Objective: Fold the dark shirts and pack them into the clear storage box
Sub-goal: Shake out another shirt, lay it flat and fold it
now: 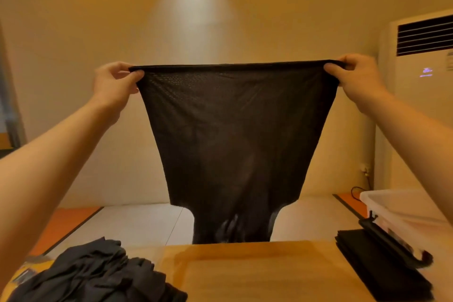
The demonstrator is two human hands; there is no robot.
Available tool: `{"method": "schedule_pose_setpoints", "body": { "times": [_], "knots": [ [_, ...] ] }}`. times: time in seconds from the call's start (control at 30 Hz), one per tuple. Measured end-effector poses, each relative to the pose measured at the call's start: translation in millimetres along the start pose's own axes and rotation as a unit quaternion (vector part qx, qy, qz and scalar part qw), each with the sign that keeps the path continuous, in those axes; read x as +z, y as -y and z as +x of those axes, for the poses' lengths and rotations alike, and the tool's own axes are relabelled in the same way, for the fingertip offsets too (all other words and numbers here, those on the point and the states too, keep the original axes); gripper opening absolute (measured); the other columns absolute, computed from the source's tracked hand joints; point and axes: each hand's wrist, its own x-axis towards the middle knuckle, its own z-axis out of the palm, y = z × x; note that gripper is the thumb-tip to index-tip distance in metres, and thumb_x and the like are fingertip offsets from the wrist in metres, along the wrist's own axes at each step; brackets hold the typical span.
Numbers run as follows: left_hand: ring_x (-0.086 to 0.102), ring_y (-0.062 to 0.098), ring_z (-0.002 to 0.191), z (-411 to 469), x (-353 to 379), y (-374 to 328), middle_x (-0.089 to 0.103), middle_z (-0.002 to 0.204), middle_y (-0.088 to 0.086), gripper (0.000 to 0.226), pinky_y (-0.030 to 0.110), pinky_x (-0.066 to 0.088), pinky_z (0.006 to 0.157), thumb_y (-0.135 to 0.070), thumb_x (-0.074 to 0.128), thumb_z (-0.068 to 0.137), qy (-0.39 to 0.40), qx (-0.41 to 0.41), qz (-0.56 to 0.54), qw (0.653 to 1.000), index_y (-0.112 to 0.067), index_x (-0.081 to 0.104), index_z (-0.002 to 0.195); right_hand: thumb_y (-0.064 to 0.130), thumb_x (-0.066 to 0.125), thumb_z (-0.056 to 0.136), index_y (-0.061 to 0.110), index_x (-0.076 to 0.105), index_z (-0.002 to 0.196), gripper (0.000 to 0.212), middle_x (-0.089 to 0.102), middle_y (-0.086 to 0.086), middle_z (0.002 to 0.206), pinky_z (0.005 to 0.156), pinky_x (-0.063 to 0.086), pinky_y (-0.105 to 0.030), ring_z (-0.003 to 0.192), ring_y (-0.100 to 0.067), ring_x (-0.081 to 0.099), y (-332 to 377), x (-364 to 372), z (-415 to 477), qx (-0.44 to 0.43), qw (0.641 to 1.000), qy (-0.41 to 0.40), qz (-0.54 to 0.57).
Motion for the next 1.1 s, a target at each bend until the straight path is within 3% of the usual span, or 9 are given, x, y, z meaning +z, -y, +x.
{"method": "schedule_pose_setpoints", "body": {
  "times": [0.2, 0.4, 0.5, 0.63, 0.7, 0.77, 0.87, 0.97, 1.1],
  "knots": [
    [0.061, 0.024, 0.089, -37, -26, -6, 0.064, 0.087, 0.004, 0.017, 0.040, 0.052, 0.089, -0.008, 0.061, 0.093, 0.009, -0.008, 0.004, 1.000, -0.021, 0.062, 0.082, 0.026, 0.071, 0.086, 0.020, 0.054, 0.070, 0.024, 0.057, 0.002, 0.073, 0.066, 0.043, -0.025, 0.068, -0.009, 0.054, 7, -15, -38, 0.016, 1.000, -0.004, -0.005],
    [0.065, 0.014, 0.078, -54, -47, -31, 0.065, 0.090, 0.006, 0.014, 0.019, 0.057, 0.069, -0.005, 0.059, 0.093, 0.040, -0.009, -0.016, 0.999, -0.017, 0.062, 0.086, 0.025, 0.068, 0.089, 0.020, 0.053, 0.072, 0.023, 0.056, 0.004, 0.072, 0.059, 0.042, -0.018, 0.064, -0.006, 0.051, 39, -29, -55, 0.012, 1.000, 0.002, -0.019],
    [0.065, 0.017, 0.081, -67, -48, -30, 0.065, 0.091, 0.007, 0.010, 0.017, 0.057, 0.065, -0.006, 0.058, 0.094, 0.072, -0.035, -0.016, 0.997, -0.014, 0.063, 0.088, 0.023, 0.063, 0.092, 0.016, 0.057, 0.083, 0.013, 0.057, 0.004, 0.078, 0.053, 0.044, -0.010, 0.069, -0.006, 0.054, 41, -31, -65, 0.026, 0.999, 0.028, -0.021],
    [0.065, 0.017, 0.078, -77, -46, -19, 0.065, 0.093, 0.011, 0.010, 0.018, 0.057, 0.063, -0.006, 0.056, 0.095, 0.110, -0.073, -0.009, 0.991, -0.011, 0.062, 0.091, 0.023, 0.059, 0.095, 0.007, 0.060, 0.105, 0.019, 0.058, 0.001, 0.084, 0.069, 0.045, -0.023, 0.084, -0.017, 0.056, 29, -29, -72, 0.064, 0.997, 0.044, -0.016],
    [0.067, 0.010, 0.067, -80, -40, -10, 0.064, 0.089, 0.011, 0.010, 0.017, 0.056, 0.060, -0.004, 0.055, 0.095, 0.131, -0.092, -0.004, 0.987, -0.010, 0.062, 0.090, 0.020, 0.056, 0.096, 0.000, 0.059, 0.112, 0.025, 0.058, -0.002, 0.088, 0.076, 0.047, -0.029, 0.091, -0.022, 0.056, 20, -25, -74, 0.101, 0.993, 0.065, -0.010],
    [0.066, 0.005, 0.057, -81, -33, 5, 0.062, 0.086, 0.011, 0.009, 0.015, 0.054, 0.056, -0.002, 0.054, 0.095, 0.146, -0.111, -0.002, 0.983, -0.007, 0.061, 0.091, 0.015, 0.056, 0.096, -0.003, 0.058, 0.115, 0.027, 0.060, -0.009, 0.095, 0.071, 0.050, -0.025, 0.090, -0.022, 0.058, 7, -20, -78, 0.149, 0.983, 0.109, 0.006],
    [0.064, 0.004, 0.051, -81, -19, 38, 0.061, 0.085, 0.013, 0.007, 0.015, 0.054, 0.053, 0.000, 0.053, 0.095, 0.148, -0.154, 0.023, 0.977, 0.002, 0.059, 0.099, 0.017, 0.063, 0.091, -0.001, 0.058, 0.107, 0.025, 0.060, -0.016, 0.101, 0.060, 0.050, -0.022, 0.081, -0.016, 0.059, -20, -10, -83, 0.201, 0.969, 0.141, -0.001],
    [0.063, 0.006, 0.048, -76, 0, 75, 0.058, 0.080, 0.015, 0.004, 0.016, 0.052, 0.047, 0.002, 0.053, 0.094, 0.104, -0.203, 0.037, 0.973, 0.003, 0.057, 0.094, 0.016, 0.067, 0.088, 0.003, 0.054, 0.087, 0.019, 0.060, -0.012, 0.089, 0.055, 0.049, -0.021, 0.075, -0.016, 0.059, -50, 7, -81, 0.226, 0.966, 0.127, 0.010],
    [0.057, 0.020, 0.065, -68, 27, 112, 0.058, 0.079, 0.013, 0.011, 0.016, 0.050, 0.043, 0.001, 0.053, 0.095, 0.067, -0.253, 0.041, 0.964, -0.002, 0.057, 0.086, 0.014, 0.066, 0.089, 0.002, 0.054, 0.095, 0.018, 0.061, -0.012, 0.084, 0.048, 0.050, -0.017, 0.073, -0.016, 0.060, -83, 35, -75, 0.247, 0.959, 0.135, 0.044]
  ]
}}
